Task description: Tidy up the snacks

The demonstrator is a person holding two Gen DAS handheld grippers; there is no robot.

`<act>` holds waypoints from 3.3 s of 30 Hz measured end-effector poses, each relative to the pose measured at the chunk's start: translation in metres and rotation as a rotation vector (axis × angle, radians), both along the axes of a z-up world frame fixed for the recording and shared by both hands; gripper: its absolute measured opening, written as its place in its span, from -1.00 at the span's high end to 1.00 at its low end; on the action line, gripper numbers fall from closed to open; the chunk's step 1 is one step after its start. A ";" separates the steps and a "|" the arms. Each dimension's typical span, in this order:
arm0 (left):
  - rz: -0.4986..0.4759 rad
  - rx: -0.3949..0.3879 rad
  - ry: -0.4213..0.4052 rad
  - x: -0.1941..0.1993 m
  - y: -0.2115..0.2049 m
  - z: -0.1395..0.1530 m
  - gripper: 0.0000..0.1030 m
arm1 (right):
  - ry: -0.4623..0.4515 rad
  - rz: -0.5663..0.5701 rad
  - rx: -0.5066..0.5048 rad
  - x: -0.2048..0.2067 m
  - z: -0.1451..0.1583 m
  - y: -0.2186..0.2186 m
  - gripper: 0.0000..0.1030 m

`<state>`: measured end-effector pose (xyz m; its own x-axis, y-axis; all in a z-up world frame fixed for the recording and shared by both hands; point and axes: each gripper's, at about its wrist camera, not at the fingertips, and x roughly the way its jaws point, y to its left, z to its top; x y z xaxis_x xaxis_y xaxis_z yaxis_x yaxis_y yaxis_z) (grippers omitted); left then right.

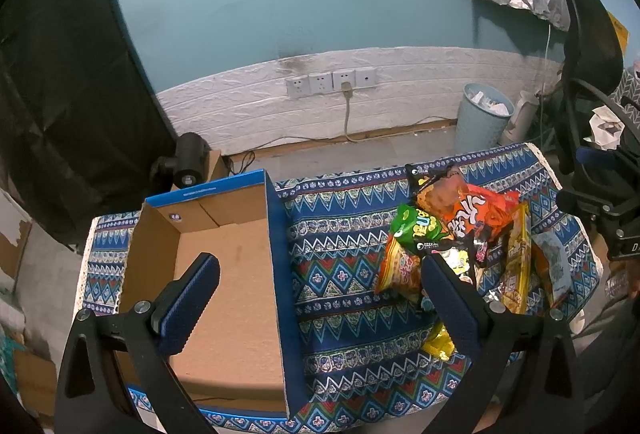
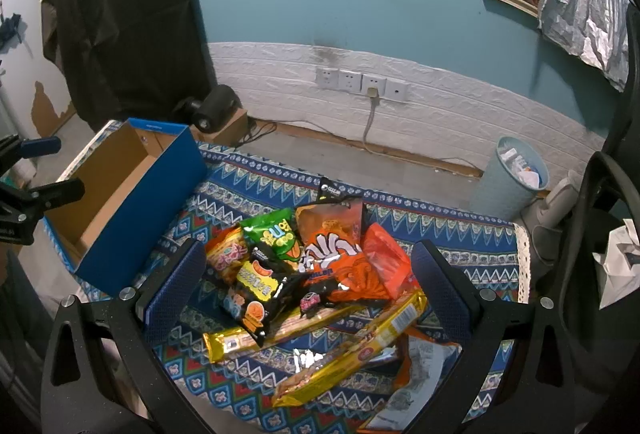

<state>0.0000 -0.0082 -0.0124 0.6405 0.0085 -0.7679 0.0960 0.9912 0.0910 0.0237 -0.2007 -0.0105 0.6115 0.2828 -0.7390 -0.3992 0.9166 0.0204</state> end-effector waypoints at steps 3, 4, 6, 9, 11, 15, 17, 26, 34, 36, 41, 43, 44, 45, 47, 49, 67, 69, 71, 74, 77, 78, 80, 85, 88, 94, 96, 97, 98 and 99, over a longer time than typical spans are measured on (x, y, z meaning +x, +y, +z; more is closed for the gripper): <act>0.000 -0.002 0.001 0.000 0.000 0.000 -0.98 | 0.001 0.000 0.000 0.000 0.000 0.000 -0.95; 0.000 0.000 0.001 0.000 0.000 0.000 -0.98 | 0.000 0.000 0.000 0.000 0.000 0.000 -0.95; 0.000 -0.001 0.002 0.000 0.000 0.000 -0.98 | 0.000 0.000 0.000 0.000 0.000 0.000 -0.95; -0.002 -0.001 0.002 0.000 0.000 -0.001 -0.98 | 0.001 0.000 0.000 0.000 0.000 0.000 -0.95; -0.004 0.001 0.002 0.000 -0.001 -0.001 -0.98 | 0.001 0.000 0.001 -0.001 0.000 0.000 -0.95; -0.004 0.000 0.002 0.000 -0.001 -0.002 -0.98 | 0.001 0.000 -0.001 0.000 0.000 0.000 -0.95; -0.004 0.001 0.002 0.000 -0.001 -0.002 -0.98 | 0.002 0.001 -0.003 0.000 -0.001 0.001 -0.95; -0.003 0.002 0.002 -0.001 -0.001 -0.002 -0.98 | 0.006 0.002 -0.006 -0.001 -0.001 0.001 -0.95; -0.004 0.003 0.002 -0.002 -0.001 -0.004 -0.98 | 0.014 -0.003 -0.007 -0.001 -0.001 -0.001 -0.95; -0.004 0.003 0.003 -0.002 -0.001 -0.004 -0.98 | 0.016 -0.004 -0.007 0.001 -0.001 -0.002 -0.95; -0.007 0.004 0.004 -0.003 -0.001 -0.005 -0.98 | 0.016 -0.002 -0.007 0.000 -0.001 -0.003 -0.95; -0.006 0.004 0.004 -0.004 -0.001 -0.005 -0.98 | 0.016 -0.002 -0.006 0.000 -0.001 -0.003 -0.95; -0.006 0.003 0.004 -0.003 -0.001 -0.005 -0.98 | 0.016 -0.002 -0.006 0.000 -0.001 -0.002 -0.95; -0.006 0.003 0.004 -0.003 -0.002 -0.004 -0.98 | 0.016 -0.002 -0.007 0.000 -0.001 -0.002 -0.95; -0.007 0.004 0.004 -0.003 -0.002 -0.005 -0.98 | 0.016 -0.003 -0.007 0.000 0.000 -0.002 -0.95; -0.007 0.004 0.004 -0.004 -0.002 -0.005 -0.98 | 0.017 -0.003 -0.006 0.000 0.000 -0.002 -0.95; -0.017 0.014 0.010 -0.005 -0.010 -0.008 -0.98 | 0.017 -0.006 -0.009 0.001 -0.001 -0.006 -0.95; -0.022 0.017 0.017 -0.003 -0.012 -0.011 -0.98 | 0.018 -0.008 -0.011 0.001 -0.002 -0.007 -0.95; -0.025 0.019 0.033 0.000 -0.015 -0.015 -0.98 | 0.023 -0.016 -0.014 0.001 -0.004 -0.012 -0.95; -0.034 0.009 0.065 0.007 -0.019 -0.022 -0.98 | 0.029 -0.027 -0.017 0.003 -0.006 -0.018 -0.95; -0.044 -0.018 0.105 0.012 -0.025 -0.032 -0.98 | 0.042 -0.047 -0.026 0.004 -0.011 -0.026 -0.95; -0.048 -0.027 0.117 0.014 -0.028 -0.035 -0.98 | 0.052 -0.060 -0.029 0.004 -0.014 -0.031 -0.95; -0.063 -0.043 0.148 0.017 -0.034 -0.042 -0.98 | 0.065 -0.075 -0.029 0.006 -0.018 -0.037 -0.95; -0.087 -0.014 0.162 0.020 -0.057 -0.054 -0.98 | 0.104 -0.133 -0.038 0.010 -0.034 -0.058 -0.95; -0.101 0.014 0.161 0.023 -0.072 -0.060 -0.98 | 0.126 -0.166 -0.046 0.011 -0.043 -0.073 -0.95; -0.126 0.014 0.192 0.031 -0.090 -0.073 -0.98 | 0.179 -0.227 -0.055 0.011 -0.064 -0.101 -0.95; -0.132 0.019 0.204 0.033 -0.097 -0.079 -0.98 | 0.199 -0.242 -0.058 0.011 -0.070 -0.108 -0.95; -0.133 0.018 0.210 0.035 -0.100 -0.082 -0.98 | 0.206 -0.248 -0.059 0.010 -0.072 -0.111 -0.95; -0.133 0.015 0.218 0.037 -0.102 -0.085 -0.98 | 0.218 -0.253 -0.059 0.009 -0.075 -0.114 -0.95; -0.131 0.010 0.229 0.039 -0.105 -0.089 -0.98 | 0.234 -0.259 -0.058 0.009 -0.081 -0.117 -0.95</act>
